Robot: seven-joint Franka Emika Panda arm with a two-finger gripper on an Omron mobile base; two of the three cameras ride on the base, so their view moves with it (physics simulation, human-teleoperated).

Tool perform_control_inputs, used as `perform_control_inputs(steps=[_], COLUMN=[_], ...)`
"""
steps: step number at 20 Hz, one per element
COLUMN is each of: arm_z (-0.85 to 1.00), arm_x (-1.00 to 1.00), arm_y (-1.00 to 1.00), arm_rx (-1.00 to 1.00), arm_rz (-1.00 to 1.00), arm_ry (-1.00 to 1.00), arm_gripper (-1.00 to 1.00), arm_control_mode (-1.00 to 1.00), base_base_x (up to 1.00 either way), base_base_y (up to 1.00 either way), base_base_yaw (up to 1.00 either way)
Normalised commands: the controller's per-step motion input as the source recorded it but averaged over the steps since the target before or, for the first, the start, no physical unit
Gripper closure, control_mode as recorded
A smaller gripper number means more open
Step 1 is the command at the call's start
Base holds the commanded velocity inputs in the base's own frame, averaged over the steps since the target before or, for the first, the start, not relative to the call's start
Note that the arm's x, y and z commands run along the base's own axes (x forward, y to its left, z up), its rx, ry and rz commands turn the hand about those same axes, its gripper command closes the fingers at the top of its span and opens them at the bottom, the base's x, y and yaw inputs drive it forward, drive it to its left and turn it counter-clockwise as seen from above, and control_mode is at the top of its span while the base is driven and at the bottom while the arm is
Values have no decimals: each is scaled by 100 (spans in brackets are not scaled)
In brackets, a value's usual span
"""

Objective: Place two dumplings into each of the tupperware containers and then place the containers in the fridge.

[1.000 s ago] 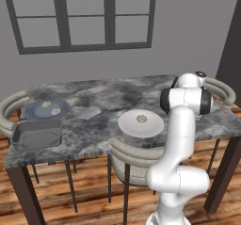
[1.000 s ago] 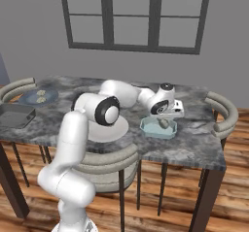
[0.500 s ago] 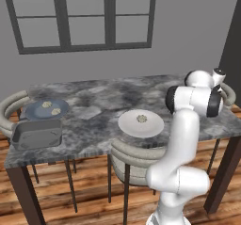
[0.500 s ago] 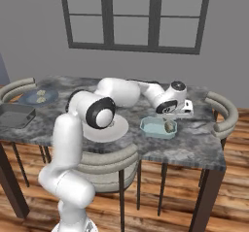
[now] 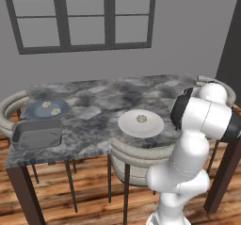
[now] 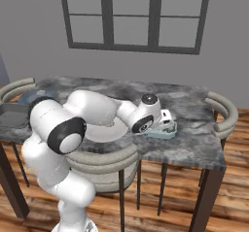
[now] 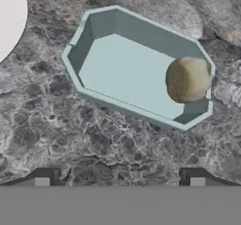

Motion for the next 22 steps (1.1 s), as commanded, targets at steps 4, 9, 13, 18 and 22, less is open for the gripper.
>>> perform_control_inputs(steps=[4, 9, 13, 18, 22], arm_z=[68, 100, 52, 6, -1], arm_x=[-39, -4, 1, 18, 24], arm_y=[100, 99, 81, 67, 40], arm_rx=[0, 8, 8, 1, 5], arm_rz=[5, 14, 6, 3, -1], arm_ry=[-4, -8, 1, 6, 24], arm_gripper=[-100, -100, -100, -100, -100], arm_control_mode=[-100, -100, -100, -100, -100], base_base_x=[0, 0, 0, 0, 0], base_base_y=[0, 0, 0, 0, 0], base_base_yaw=[0, 0, 0, 0, 0])
